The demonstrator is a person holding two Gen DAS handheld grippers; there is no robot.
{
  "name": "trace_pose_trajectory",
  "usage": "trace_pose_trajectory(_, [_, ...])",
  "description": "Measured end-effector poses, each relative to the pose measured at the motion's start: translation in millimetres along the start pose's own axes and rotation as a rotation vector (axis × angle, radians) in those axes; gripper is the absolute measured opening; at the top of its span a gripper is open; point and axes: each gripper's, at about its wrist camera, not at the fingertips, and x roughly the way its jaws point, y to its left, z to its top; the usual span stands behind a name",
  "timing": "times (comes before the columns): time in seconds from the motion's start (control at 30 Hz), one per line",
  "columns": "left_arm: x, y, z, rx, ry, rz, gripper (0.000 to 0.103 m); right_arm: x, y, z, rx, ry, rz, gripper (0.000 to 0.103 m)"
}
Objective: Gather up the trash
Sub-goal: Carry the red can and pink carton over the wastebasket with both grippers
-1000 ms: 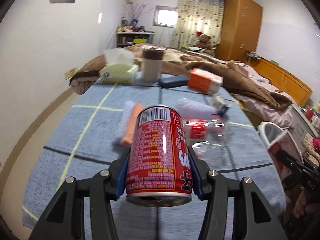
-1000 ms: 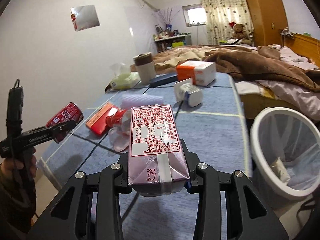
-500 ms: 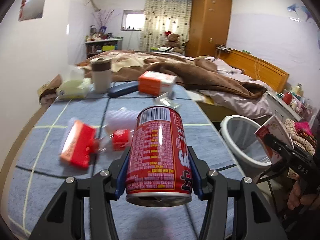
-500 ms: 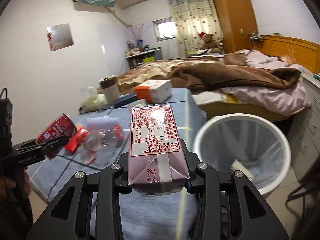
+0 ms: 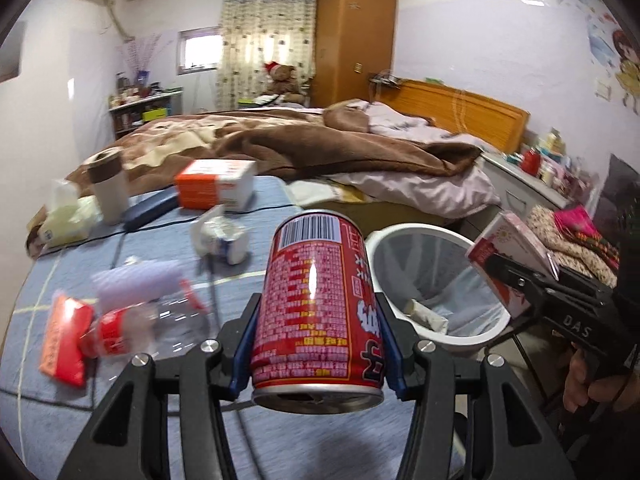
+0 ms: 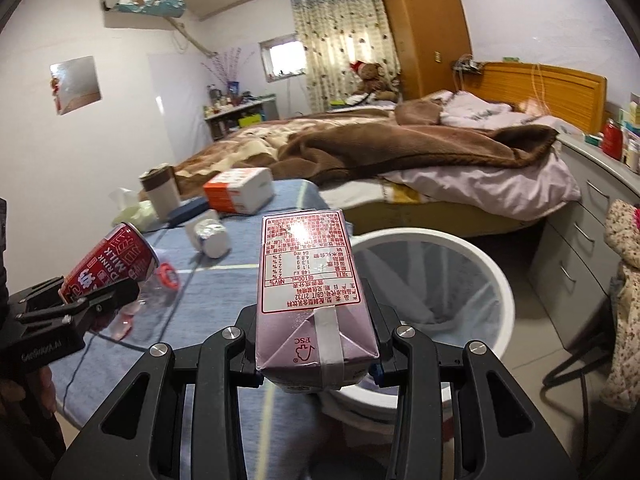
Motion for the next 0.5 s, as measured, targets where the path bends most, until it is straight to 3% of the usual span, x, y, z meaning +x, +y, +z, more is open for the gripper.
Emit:
trace_pose_trajectory(0.2, [37.4, -38.6, 4.8, 0.051, 0.052, -0.084, 0.054, 17.8, -29.0, 1.3, 0.032, 0.059, -0.061, 0.038])
trace_pose_trajectory(0.5, [91.3, -80.5, 11.1, 0.095, 0.138, -0.141, 0.054, 48.4, -66.2, -1.8, 0.074, 0.161, -0.125, 0.038])
